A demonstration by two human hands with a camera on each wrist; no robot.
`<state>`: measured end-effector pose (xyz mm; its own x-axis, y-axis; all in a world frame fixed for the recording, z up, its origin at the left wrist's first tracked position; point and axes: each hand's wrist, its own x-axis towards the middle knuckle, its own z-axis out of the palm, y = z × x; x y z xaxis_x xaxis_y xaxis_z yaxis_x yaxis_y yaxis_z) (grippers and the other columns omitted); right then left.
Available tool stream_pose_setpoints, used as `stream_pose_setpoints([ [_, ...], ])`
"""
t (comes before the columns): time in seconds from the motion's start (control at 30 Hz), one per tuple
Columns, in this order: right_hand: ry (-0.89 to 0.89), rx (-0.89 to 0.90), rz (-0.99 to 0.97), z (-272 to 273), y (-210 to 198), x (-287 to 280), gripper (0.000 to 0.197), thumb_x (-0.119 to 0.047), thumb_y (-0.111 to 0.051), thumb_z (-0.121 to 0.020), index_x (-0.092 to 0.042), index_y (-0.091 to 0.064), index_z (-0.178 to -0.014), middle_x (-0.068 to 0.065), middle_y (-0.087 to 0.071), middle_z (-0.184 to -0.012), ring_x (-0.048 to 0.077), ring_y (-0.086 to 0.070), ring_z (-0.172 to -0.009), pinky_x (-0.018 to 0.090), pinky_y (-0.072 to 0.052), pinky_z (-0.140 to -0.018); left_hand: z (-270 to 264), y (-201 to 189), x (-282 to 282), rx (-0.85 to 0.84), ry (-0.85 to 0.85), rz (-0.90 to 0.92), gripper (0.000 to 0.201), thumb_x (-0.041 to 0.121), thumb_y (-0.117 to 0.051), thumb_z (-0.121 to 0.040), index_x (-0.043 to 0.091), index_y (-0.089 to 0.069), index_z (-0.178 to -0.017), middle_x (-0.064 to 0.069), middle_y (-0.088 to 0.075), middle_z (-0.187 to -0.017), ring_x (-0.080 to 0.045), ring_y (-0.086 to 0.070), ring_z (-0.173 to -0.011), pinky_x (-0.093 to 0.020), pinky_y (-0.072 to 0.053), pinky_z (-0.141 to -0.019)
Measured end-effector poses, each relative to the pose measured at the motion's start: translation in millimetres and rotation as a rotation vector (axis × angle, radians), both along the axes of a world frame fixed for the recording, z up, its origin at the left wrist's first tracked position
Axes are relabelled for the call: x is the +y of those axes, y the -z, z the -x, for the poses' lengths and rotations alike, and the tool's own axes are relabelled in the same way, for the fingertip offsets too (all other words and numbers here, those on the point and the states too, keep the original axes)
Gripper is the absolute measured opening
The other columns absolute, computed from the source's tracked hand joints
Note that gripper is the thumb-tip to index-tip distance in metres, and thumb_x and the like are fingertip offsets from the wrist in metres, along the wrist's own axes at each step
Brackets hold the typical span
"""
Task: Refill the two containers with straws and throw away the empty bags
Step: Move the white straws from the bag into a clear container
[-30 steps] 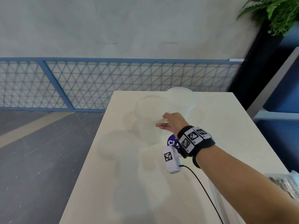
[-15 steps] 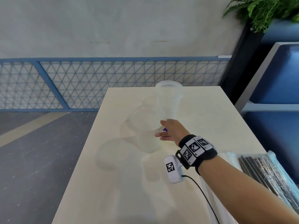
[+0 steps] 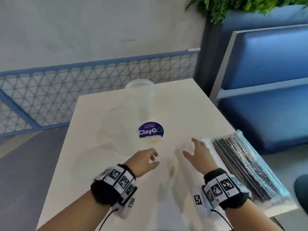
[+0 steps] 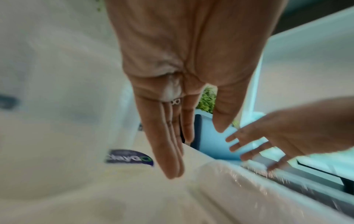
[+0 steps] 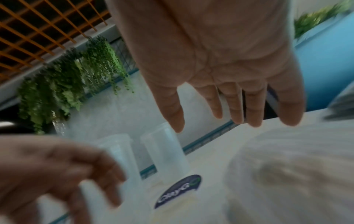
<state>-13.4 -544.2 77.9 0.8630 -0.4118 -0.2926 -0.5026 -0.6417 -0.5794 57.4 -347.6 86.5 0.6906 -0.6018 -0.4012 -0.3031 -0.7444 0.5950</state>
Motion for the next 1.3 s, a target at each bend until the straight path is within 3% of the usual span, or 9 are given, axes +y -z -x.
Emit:
stream_pose_setpoints([
  [0.2, 0.049, 0.286, 0.149, 35.8, 24.5, -32.8, 0.094, -0.041, -0.06, -0.085, -0.011, 0.005, -0.147, 0.018, 0.004, -0.156, 0.036, -0.004, -0.144, 0.047, -0.022, -0.113, 9.0, 36.5, -114.2, 0.397, -0.365, 0.096, 0.057, 0.022, -0.06, -0.086, 0.001, -0.033, -0.13, -0.011, -0.05, -0.099, -0.029, -0.058, -0.095, -0.043, -0.057, -0.071],
  [0.43, 0.042, 0.474, 0.137, 46.4, 36.9, -44.8, 0.119, -0.057, -0.066, -0.073, -0.015, 0.018, -0.145, 0.019, 0.0, -0.155, 0.037, -0.014, -0.141, 0.056, -0.027, -0.111, 31.0, 56.5, -141.0, 0.488, -0.424, 0.158, 0.026, 0.024, -0.062, -0.086, 0.005, -0.053, -0.072, -0.02, -0.062, -0.082, -0.039, -0.065, -0.08, -0.054, -0.056, -0.077],
  [0.57, 0.021, 0.494, 0.1, 40.3, 29.8, -50.2, 0.126, -0.058, -0.071, -0.067, -0.014, 0.018, -0.145, 0.025, -0.012, -0.151, 0.04, -0.027, -0.136, 0.05, -0.033, -0.109, 30.3, 62.9, -141.8, 0.515, -0.344, 0.135, 0.05, 0.047, -0.064, -0.079, 0.0, -0.061, -0.098, -0.022, -0.066, -0.11, -0.038, -0.065, -0.099, -0.047, -0.054, -0.087],
  [0.87, 0.057, 0.12, -0.409, 14.2, 7.0, -41.9, 0.098, -0.065, -0.042, -0.083, -0.006, 0.004, -0.147, 0.021, -0.036, -0.146, 0.033, -0.042, -0.13, 0.04, -0.035, -0.106, 25.8, 28.7, -127.7, 0.501, -0.487, 0.576, 0.096, 0.08, -0.056, -0.059, 0.024, -0.036, -0.135, -0.007, -0.043, -0.134, -0.027, -0.052, -0.12, -0.05, -0.046, -0.099],
  [0.93, 0.083, 0.008, -0.587, 5.8, 2.0, -37.0, 0.102, -0.074, -0.041, -0.075, -0.009, -0.009, -0.146, 0.014, -0.047, -0.138, 0.03, -0.049, -0.122, 0.041, -0.041, -0.098, 31.8, 13.3, -123.4, 0.507, -0.405, 0.689, 0.107, 0.088, -0.051, -0.051, 0.038, -0.023, -0.141, -0.001, -0.039, -0.145, -0.023, -0.045, -0.129, -0.048, -0.039, -0.107],
  [1.03, 0.073, -0.126, -0.746, -2.6, -6.3, -29.6, 0.112, -0.085, -0.053, -0.053, -0.013, -0.033, -0.137, 0.006, -0.057, -0.127, 0.023, -0.057, -0.113, 0.037, -0.048, -0.09, 37.8, -1.6, -120.0, 0.411, -0.303, 0.651, 0.11, 0.084, -0.036, -0.063, 0.03, 0.007, -0.148, 0.0, -0.015, -0.158, -0.017, -0.022, -0.143, -0.042, -0.023, -0.118],
  [1.13, 0.01, -0.273, -0.824, -9.0, -11.2, -24.3, 0.067, -0.06, -0.067, -0.064, -0.02, -0.055, -0.117, 0.01, -0.067, -0.11, 0.024, -0.065, -0.102, 0.044, -0.052, -0.092, 36.3, -4.1, -112.5, 0.257, -0.231, 0.616, 0.103, 0.077, -0.031, -0.071, 0.024, 0.015, -0.147, 0.003, 0.004, -0.16, -0.01, -0.004, -0.146, -0.038, -0.011, -0.121],
  [1.2, -0.01, -0.331, -0.867, -11.5, -13.3, -22.6, 0.045, -0.045, -0.064, -0.074, -0.017, -0.059, -0.109, 0.006, -0.072, -0.096, 0.019, -0.068, -0.09, 0.033, -0.056, -0.079, 36.6, -8.0, -103.2, 0.178, -0.184, 0.558, 0.091, 0.07, -0.029, -0.083, 0.022, 0.012, -0.148, 0.005, 0.009, -0.159, -0.007, 0.005, -0.145, -0.033, -0.004, -0.121],
  [1.3, -0.003, -0.375, -0.958, -13.6, -13.3, -19.8, 0.03, -0.024, -0.06, -0.083, -0.007, -0.06, -0.108, -0.003, -0.071, -0.078, 0.01, -0.066, -0.071, 0.021, -0.048, -0.058, 32.4, -13.4, -85.3, -0.035, -0.209, 0.555, 0.064, 0.047, -0.036, -0.094, 0.021, -0.013, -0.148, 0.006, -0.012, -0.155, -0.006, -0.01, -0.143, -0.026, -0.011, -0.119],
])
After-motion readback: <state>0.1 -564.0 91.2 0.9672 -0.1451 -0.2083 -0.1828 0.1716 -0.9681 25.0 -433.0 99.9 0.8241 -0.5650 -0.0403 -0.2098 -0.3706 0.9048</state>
